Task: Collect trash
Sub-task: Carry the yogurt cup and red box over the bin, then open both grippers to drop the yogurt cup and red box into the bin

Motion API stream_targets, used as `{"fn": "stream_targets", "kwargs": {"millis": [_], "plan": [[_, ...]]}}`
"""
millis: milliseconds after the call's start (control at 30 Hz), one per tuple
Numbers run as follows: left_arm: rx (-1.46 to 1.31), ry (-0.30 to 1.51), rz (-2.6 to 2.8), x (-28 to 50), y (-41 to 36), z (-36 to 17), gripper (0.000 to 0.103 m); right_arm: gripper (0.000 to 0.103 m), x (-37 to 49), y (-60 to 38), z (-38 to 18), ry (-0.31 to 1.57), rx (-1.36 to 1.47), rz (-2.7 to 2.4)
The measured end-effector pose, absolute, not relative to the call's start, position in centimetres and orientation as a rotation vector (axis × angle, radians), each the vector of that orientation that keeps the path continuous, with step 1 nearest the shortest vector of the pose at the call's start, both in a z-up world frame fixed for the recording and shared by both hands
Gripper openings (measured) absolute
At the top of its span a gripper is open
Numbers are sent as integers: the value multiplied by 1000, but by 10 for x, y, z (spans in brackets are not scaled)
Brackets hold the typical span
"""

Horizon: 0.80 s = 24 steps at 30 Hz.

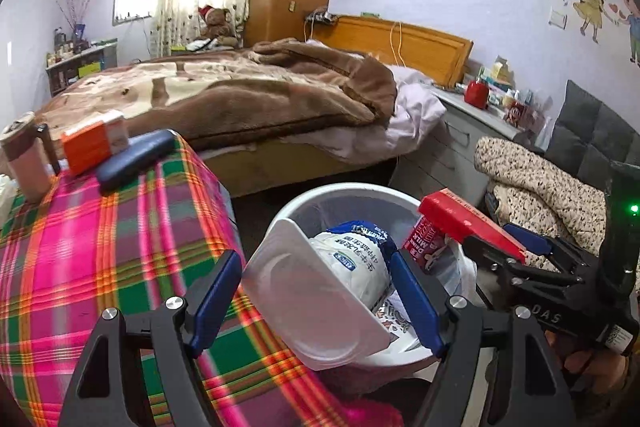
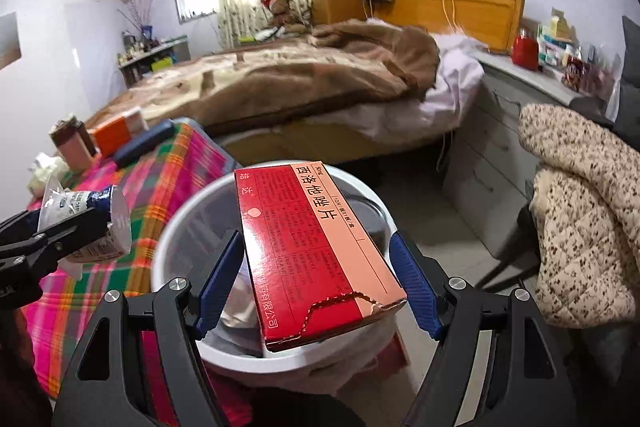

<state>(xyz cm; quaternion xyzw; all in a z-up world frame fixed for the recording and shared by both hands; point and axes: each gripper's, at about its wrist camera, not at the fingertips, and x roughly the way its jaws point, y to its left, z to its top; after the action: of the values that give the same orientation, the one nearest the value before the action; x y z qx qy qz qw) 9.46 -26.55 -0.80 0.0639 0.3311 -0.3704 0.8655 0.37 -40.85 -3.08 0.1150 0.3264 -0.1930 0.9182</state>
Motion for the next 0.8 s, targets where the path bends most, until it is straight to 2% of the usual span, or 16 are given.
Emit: {"fn": "stream_targets", "kwargs": {"millis": [333, 800], "plan": [[194, 717, -754, 107, -296, -31, 78, 77, 22, -425, -55, 770, 210, -381], [133, 722, -740, 114, -284, -30, 82, 77, 16, -426, -51, 742, 242, -363]]}}
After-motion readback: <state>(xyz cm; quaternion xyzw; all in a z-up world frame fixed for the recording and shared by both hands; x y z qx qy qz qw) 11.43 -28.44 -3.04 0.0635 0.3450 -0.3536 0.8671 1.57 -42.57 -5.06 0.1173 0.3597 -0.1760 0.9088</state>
